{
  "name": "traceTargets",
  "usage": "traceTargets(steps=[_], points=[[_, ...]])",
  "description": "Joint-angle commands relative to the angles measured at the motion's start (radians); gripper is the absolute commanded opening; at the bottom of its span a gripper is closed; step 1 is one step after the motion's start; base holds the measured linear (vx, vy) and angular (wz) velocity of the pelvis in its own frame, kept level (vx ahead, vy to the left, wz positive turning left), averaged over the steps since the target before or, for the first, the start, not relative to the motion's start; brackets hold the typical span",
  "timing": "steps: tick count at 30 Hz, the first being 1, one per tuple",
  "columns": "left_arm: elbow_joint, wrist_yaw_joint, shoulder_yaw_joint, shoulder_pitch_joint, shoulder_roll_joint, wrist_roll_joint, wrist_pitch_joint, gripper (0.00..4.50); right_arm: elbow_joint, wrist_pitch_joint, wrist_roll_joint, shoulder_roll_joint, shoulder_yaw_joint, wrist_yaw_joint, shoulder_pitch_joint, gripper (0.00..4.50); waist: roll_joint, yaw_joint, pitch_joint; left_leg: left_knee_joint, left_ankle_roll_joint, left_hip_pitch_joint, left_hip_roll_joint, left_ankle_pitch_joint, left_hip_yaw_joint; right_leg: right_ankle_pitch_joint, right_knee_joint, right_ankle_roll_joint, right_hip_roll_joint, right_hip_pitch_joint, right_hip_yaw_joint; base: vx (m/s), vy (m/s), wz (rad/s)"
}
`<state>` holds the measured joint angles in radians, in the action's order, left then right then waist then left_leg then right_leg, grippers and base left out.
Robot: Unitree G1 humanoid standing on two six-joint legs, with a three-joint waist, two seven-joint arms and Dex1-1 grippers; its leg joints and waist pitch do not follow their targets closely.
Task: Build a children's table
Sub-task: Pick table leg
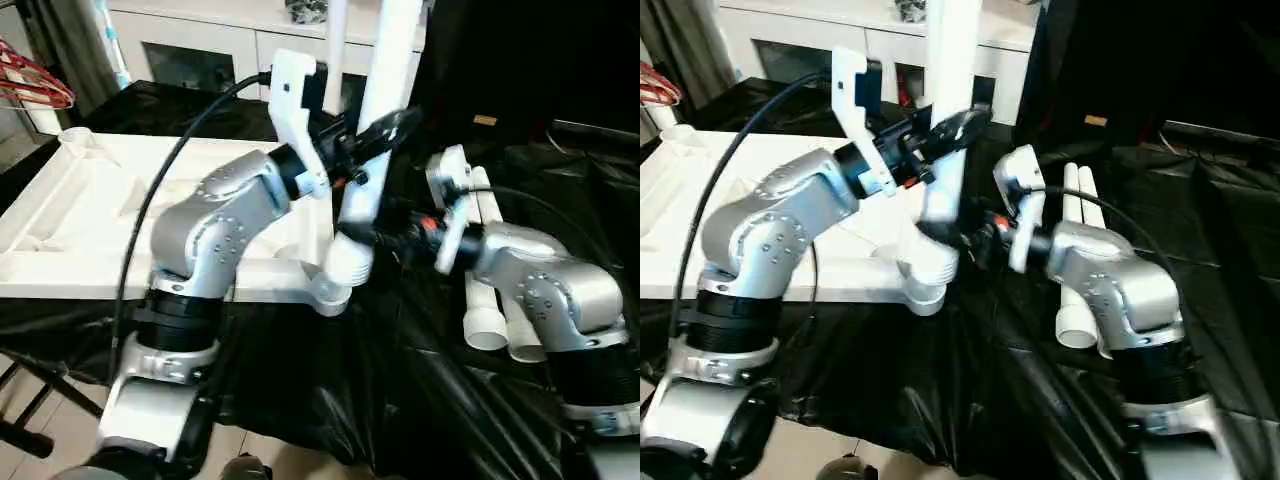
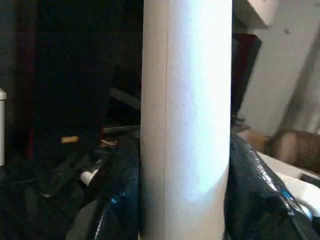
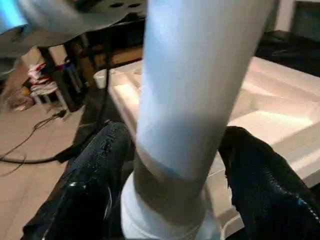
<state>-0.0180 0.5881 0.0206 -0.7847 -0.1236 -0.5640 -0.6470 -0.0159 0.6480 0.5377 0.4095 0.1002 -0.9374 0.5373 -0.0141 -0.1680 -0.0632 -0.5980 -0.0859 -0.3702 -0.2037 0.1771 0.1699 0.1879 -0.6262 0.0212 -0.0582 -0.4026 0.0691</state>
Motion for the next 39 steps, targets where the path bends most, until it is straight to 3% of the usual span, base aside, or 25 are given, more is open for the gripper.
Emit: traceTargets(steps=[1,15,26,37,39], points=[[0.013,0.024,0.020,-0.011,-0.006,-0.007,0.000,1.82,-0.009,0.009,-0.006,0.019,0.019,-0.034,0.016,3.13,-0.006,0.001,0.079,0.057,0.012,0.004,-0.021,0.102,-0.006,0.146,0.071,0.145,-0.076,0.063,-0.048,0.000,0.000,0.00],[0.024,0.044,0.035,-0.006,0.012,-0.018,-0.005,1.82,-0.062,-0.003,-0.009,-0.005,0.044,-0.070,0.039,3.13,-0.007,0.001,0.079,0.055,0.015,0.003,-0.022,0.099,-0.005,0.155,0.071,0.153,-0.077,0.061,-0.048,0.000,0.000,0.00],[0.033,0.071,0.049,0.004,0.006,-0.018,-0.015,1.81,-0.082,-0.021,-0.011,-0.029,0.026,-0.053,0.051,2.06,-0.004,0.001,0.080,0.056,0.009,0.005,-0.022,0.105,-0.005,0.155,0.071,0.155,-0.076,0.061,-0.048,0.000,0.000,0.00],[0.018,0.057,0.043,-0.001,0.004,-0.003,-0.012,1.81,-0.078,-0.028,-0.019,-0.032,0.034,-0.058,0.045,1.91,-0.002,0.001,0.080,0.056,0.007,0.004,-0.021,0.107,-0.006,0.146,0.070,0.157,-0.076,0.062,-0.048,0.000,0.000,0.00],[-0.014,0.018,0.019,-0.016,0.016,-0.004,-0.025,2.37,-0.078,-0.030,-0.021,-0.033,0.035,-0.056,0.044,1.91,-0.002,0.002,0.080,0.055,0.005,0.004,-0.021,0.111,-0.006,0.149,0.070,0.156,-0.076,0.062,-0.048,0.000,0.000,0.00]])
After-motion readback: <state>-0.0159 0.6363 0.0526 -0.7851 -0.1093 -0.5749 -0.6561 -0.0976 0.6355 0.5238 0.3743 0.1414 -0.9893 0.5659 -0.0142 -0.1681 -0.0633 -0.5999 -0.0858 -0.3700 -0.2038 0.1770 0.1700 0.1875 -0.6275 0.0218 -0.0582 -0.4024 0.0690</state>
